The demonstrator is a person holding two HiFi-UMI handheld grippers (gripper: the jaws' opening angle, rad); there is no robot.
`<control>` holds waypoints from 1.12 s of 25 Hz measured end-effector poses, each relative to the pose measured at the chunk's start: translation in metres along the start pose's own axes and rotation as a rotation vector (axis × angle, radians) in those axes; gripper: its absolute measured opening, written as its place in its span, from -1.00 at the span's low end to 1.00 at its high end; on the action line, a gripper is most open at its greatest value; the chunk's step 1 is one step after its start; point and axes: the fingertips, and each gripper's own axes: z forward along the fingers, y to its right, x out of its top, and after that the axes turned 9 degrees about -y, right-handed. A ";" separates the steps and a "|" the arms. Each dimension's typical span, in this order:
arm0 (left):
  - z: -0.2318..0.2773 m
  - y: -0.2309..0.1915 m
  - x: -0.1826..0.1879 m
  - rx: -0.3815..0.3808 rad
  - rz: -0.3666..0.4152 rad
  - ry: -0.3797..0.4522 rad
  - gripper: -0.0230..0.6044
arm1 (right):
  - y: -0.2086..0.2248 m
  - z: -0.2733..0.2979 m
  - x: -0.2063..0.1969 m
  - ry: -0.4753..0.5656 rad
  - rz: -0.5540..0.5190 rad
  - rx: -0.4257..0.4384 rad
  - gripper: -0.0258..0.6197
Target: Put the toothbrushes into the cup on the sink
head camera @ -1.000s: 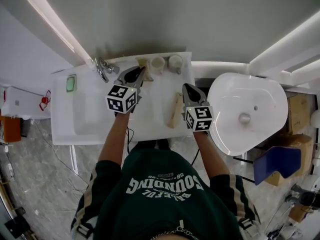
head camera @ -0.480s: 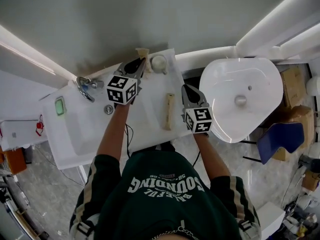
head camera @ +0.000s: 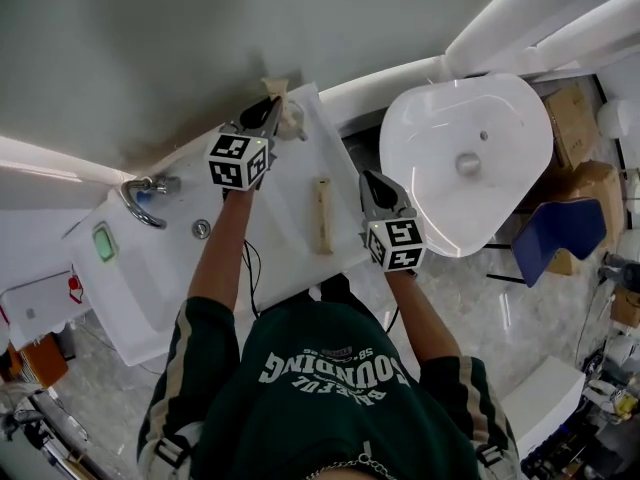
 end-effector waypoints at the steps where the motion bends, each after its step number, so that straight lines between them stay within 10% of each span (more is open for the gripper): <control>1: 0.005 -0.002 -0.002 -0.001 -0.005 -0.004 -0.68 | 0.002 -0.002 -0.001 -0.002 0.001 -0.004 -0.90; 28: 0.063 -0.018 -0.101 -0.033 -0.021 -0.322 -0.67 | 0.014 -0.009 -0.027 -0.057 0.068 -0.098 -0.90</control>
